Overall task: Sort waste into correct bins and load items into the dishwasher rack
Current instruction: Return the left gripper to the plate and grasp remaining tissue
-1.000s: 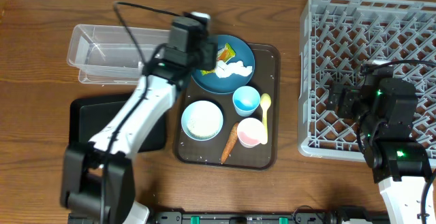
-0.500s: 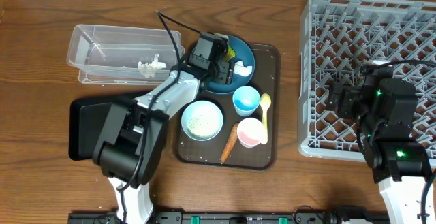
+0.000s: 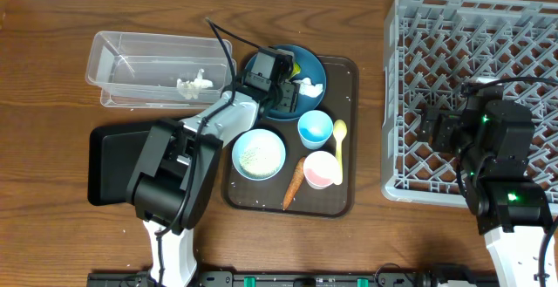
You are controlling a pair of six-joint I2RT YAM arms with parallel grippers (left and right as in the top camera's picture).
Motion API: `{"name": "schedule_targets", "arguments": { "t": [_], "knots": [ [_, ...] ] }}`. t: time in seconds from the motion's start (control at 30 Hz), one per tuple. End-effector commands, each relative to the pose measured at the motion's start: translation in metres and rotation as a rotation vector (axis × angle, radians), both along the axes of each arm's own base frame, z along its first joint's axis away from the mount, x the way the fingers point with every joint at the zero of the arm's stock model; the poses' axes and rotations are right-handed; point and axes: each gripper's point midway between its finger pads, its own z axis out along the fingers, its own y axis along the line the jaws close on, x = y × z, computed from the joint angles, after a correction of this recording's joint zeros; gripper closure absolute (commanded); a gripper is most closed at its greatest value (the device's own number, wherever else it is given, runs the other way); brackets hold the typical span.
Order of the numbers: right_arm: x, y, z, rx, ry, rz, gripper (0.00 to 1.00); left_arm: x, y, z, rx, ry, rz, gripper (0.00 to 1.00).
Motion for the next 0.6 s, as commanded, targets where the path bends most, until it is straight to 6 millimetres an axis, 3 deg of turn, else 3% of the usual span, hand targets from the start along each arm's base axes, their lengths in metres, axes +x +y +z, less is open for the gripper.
{"name": "schedule_targets", "arguments": {
  "t": [0.0,0.43,0.57],
  "knots": [
    [0.002,0.002,0.008,0.012,-0.016,0.001,0.01,-0.002,-0.005,-0.008,-0.001,0.016,-0.009,0.39],
    [0.002,0.002,0.008,0.012,-0.014,0.001,0.01,-0.004,-0.005,-0.008,0.003,0.024,-0.01,0.94],
    [0.001,0.002,0.007,0.012,-0.01,0.001,0.01,-0.003,-0.002,0.009,-0.003,0.002,-0.003,0.94]
  ]
}}
